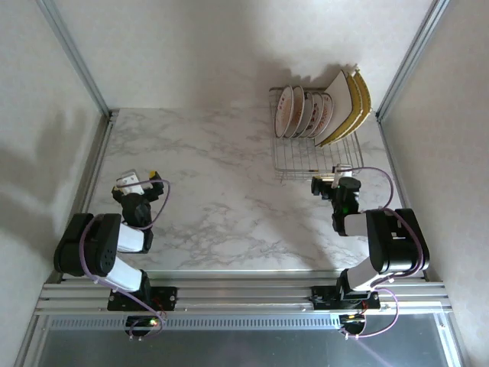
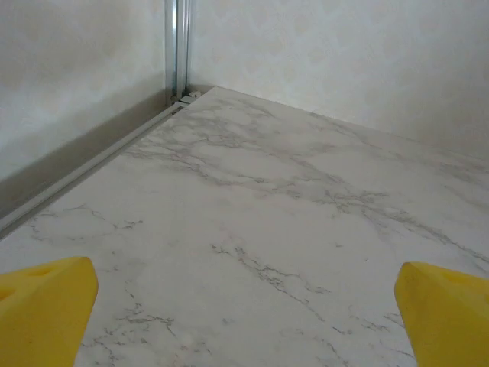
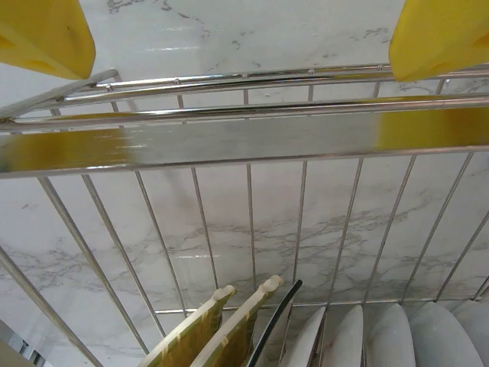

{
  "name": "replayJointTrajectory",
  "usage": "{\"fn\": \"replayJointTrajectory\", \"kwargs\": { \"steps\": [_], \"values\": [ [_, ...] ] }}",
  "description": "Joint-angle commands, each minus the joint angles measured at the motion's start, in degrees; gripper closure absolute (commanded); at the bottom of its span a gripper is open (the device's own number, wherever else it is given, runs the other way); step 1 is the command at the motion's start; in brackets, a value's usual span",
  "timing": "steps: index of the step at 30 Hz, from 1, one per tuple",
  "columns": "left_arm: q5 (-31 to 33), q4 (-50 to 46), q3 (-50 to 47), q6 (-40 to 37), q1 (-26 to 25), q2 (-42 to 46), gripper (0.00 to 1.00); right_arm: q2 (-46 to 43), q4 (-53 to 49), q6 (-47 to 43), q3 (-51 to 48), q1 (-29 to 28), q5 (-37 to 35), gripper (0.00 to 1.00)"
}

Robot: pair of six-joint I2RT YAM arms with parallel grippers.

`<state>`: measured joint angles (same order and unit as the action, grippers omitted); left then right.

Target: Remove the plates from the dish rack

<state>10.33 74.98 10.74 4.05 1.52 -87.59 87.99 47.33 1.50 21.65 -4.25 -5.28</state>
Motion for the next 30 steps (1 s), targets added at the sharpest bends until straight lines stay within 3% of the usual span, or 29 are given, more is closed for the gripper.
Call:
{"fn": "replayJointTrajectory", "kwargs": {
  "steps": [1,30],
  "values": [
    [0.8,2.1,0.9,-0.2,-0.6,-0.7,0.01,0.5,1.0,-0.4,0.9,0.3,0.4,0.01],
    [0.6,1.9,1.1,-0.4,-0.6,-0.6,0.01,0.0,-0.9,-0.3,1.8,0.4,0.5,0.01]
  ]
}}
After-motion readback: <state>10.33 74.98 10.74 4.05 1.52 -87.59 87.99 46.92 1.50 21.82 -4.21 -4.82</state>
